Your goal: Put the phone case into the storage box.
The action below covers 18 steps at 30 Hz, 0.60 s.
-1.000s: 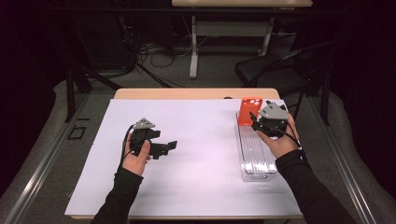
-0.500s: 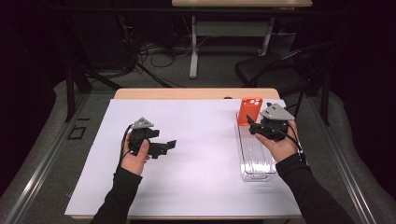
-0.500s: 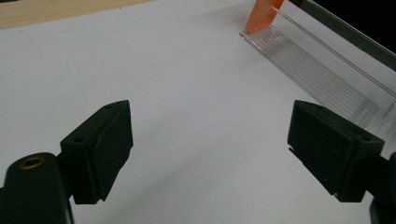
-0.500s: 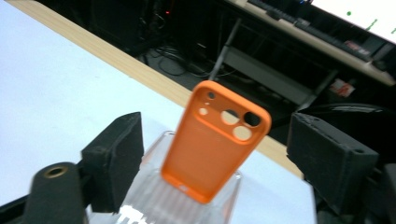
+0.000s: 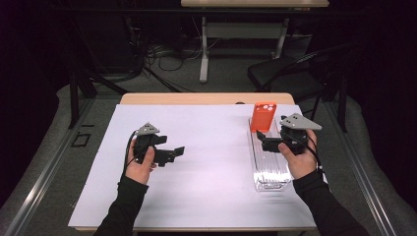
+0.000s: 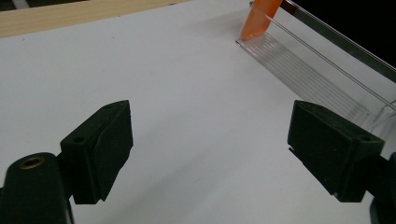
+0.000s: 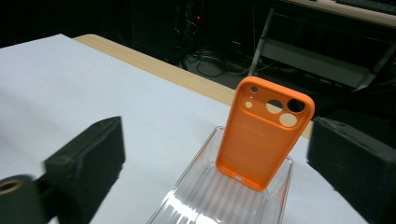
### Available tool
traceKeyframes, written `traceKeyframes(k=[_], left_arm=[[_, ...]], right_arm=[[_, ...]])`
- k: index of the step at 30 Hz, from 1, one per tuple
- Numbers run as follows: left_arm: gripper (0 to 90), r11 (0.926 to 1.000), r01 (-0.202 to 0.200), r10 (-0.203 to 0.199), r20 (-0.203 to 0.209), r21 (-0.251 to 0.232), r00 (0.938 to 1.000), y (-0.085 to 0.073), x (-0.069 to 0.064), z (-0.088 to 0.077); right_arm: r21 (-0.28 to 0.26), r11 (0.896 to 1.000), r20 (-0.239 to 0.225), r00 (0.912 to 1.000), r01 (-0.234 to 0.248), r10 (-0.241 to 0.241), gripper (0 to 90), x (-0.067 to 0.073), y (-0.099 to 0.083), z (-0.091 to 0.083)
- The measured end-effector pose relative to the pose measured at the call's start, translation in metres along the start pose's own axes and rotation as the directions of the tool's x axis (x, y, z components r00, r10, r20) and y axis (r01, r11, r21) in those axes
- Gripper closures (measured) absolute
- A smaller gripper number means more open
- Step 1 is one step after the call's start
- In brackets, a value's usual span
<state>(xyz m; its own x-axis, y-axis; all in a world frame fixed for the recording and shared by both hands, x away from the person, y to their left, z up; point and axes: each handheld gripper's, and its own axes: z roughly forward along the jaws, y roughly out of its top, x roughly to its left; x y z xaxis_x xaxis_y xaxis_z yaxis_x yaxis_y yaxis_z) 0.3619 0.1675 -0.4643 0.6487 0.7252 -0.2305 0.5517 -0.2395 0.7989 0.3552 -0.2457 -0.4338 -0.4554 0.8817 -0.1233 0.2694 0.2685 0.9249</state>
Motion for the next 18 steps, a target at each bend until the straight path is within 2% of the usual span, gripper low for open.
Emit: traceKeyframes(k=[3, 10, 18], left_arm=[[14.3, 0.9998, 0.010, -0.009, 0.008, -0.016, 0.9999, 0.001, 0.001, -0.002], [14.3, 0.9994, 0.007, -0.006, 0.026, -0.035, 0.9996, 0.004, 0.001, -0.006], [14.3, 0.9992, -0.024, 0.025, 0.028, -0.033, 0.9993, 0.009, -0.002, -0.009]], right_arm=[[0.001, 1.000, -0.019, 0.9998, 0.008, -0.008, 0.0, 0.004, 0.000, -0.003], [-0.013, 1.000, -0.037, 0.9993, -0.010, 0.010, 0.0, 0.015, -0.002, -0.011], [-0.011, 1.000, -0.055, 0.9984, -0.012, 0.012, 0.0, 0.027, -0.003, -0.018]])
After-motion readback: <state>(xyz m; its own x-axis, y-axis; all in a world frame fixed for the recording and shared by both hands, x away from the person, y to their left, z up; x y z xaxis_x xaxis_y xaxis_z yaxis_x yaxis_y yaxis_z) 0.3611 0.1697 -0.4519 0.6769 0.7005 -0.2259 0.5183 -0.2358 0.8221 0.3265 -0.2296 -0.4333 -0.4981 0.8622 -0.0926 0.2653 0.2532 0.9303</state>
